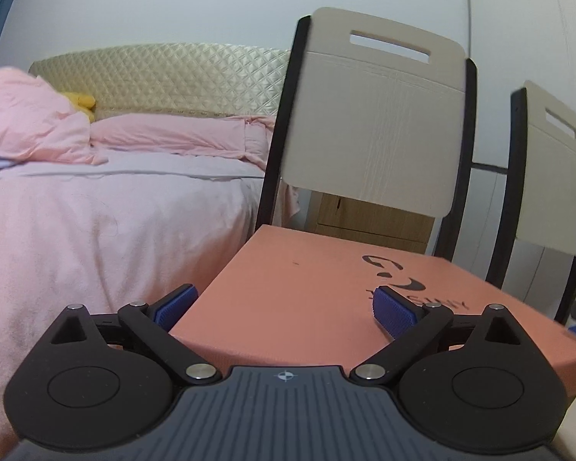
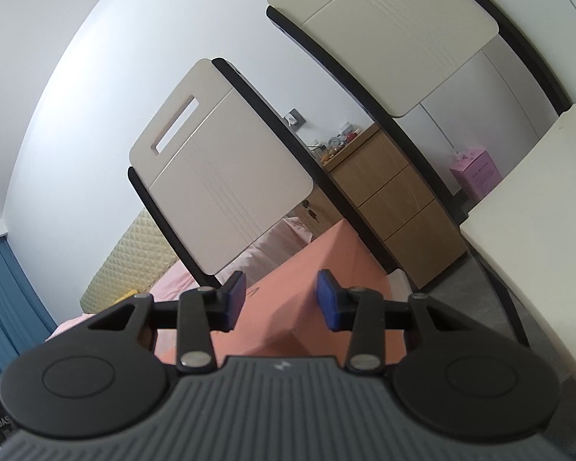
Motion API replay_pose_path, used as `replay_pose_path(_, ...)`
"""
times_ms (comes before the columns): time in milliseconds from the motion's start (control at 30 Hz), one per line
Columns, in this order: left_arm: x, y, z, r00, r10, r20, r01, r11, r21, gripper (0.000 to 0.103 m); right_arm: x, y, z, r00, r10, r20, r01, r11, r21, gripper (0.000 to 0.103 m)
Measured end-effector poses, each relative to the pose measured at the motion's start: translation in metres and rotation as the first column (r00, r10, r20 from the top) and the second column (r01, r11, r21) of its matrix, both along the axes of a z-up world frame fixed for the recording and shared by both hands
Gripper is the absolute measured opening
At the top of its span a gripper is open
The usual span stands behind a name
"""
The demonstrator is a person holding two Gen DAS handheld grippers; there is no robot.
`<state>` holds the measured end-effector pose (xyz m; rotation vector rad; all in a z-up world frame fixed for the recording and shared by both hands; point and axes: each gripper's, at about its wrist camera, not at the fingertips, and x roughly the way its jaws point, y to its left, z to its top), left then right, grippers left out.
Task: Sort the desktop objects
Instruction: 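Press the lid down and align it on the box with both grippers, then open both grippers and pull them back from the lid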
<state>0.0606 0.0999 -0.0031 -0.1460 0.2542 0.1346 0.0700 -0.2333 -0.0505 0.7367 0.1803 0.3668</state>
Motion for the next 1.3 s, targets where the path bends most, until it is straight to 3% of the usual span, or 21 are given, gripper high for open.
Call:
replay_pose_path(167,-0.005,-0.001,-0.007,1.0,-0.01,-0.02,0.01,1.0,-0.002,0.099,0.004,-0.002,-0.009,0.999,0.003,-0.04,-0.003,1.0,0.016,0.042)
replay_pose_path(467,0.0,0.003,-0.017,0.998,-0.029,-0.061,0.029,1.0,0.002,0.099,0.01,0.007,-0.009,0.996,0.004,-0.09,-0.015,0.992,-0.123,0.042)
replay_pose_path(567,-0.005,-0.001,-0.013,0.998,-0.034,-0.062,0.036,0.999,0.034,0.099,0.009,0.012,-0.005,0.996,0.001,-0.093,-0.019,0.981,-0.192,0.042)
replay_pose_path(800,-0.04,-0.018,0.005,0.999,-0.048,-0.017,0.049,0.995,0.09,0.099,-0.025,0.015,0.017,0.999,-0.007,0.044,0.022,0.934,-0.357,0.042)
replay_pose_path(967,-0.072,-0.033,0.013,0.998,-0.065,0.015,0.061,0.985,0.162,0.1,-0.047,0.009,0.024,0.998,0.002,0.063,0.023,0.916,-0.4,0.042)
replay_pose_path(1300,-0.106,-0.024,0.014,0.996,-0.068,0.055,0.059,0.987,0.151,0.103,-0.095,0.021,0.046,0.993,0.007,0.115,0.048,0.885,-0.464,0.044)
